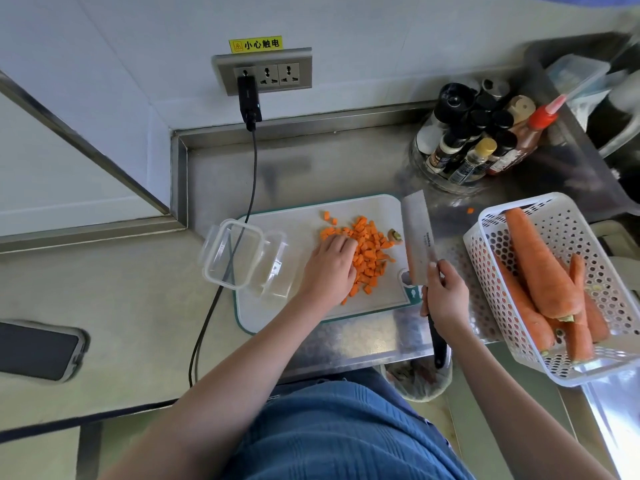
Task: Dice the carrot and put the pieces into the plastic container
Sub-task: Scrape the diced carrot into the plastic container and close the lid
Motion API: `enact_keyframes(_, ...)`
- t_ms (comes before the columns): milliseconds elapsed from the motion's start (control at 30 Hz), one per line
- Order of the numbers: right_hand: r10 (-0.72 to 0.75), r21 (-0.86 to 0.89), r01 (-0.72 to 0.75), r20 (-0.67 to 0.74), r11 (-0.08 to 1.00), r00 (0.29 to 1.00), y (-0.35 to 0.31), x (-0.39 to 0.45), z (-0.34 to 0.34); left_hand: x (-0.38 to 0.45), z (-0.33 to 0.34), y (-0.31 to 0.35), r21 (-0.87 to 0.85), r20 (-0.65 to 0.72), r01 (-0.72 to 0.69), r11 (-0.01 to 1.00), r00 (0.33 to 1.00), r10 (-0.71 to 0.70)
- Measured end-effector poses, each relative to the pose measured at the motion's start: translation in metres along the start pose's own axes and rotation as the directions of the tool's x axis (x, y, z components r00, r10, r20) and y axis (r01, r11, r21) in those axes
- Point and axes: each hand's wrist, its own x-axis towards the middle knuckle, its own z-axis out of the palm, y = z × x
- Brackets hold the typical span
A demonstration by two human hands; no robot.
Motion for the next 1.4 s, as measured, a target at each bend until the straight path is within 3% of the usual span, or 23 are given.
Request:
enact_keyframes(133, -0.050, -0.123, 0.059, 0.071, 0.991, 0.996, -0.003, 0.006, 0.000, -0.008, 0.007, -0.006, 0.031, 0.139, 0.000, 1.000, 0.990, -0.004)
enact_keyframes(333, -0.077, -0.318, 0.102, 0.092, 0.943, 0.993, -0.009, 0.012, -0.009, -0.003, 0.016, -0.008, 0.069, 0.196, -0.105, 0.992, 0.976, 0.090)
enact_keyframes(433, -0.055, -0.334, 0.078, 0.077, 0.940, 0.996, -0.009, 0.017, -0.010, 0.001, 0.020, -0.006, 0.023, 0.189, -0.084, 0.996, 0.979, 0.079)
enact_keyframes(600, -0.063, -0.169, 0.069, 0.045, 0.983, 0.997, -0.007, 0.007, -0.001, -0.004, 0.023, -0.012, -0.049, 0.022, 0.050, 0.998, 0.999, -0.049)
enact_keyframes(833, 0.103, -0.027, -0.101, 0.115, 0.995, 0.988, 0.003, -0.002, 0.017, -0.015, 0.042, -0.022, -0.037, 0.127, 0.243, 0.969, 0.963, -0.236)
enact_keyframes(1000, 0.122, 0.078, -0.134, 0.142, 0.988, 0.982, 0.009, -0.014, 0.028, -0.012, 0.052, -0.011, -0.154, 0.095, 0.221, 0.963, 0.974, -0.208)
enact_keyframes(1233, 0.138, 0.140, -0.144, 0.050, 0.980, 0.989, 0.013, -0.015, 0.035, -0.003, 0.061, -0.011, -0.040, -0.016, 0.159, 0.986, 0.987, -0.160)
enact_keyframes(1400, 0.161, 0.159, -0.181, 0.132, 0.971, 0.978, 0.005, -0.016, 0.042, 0.005, 0.065, -0.011, -0.034, -0.072, 0.051, 0.998, 0.996, -0.054)
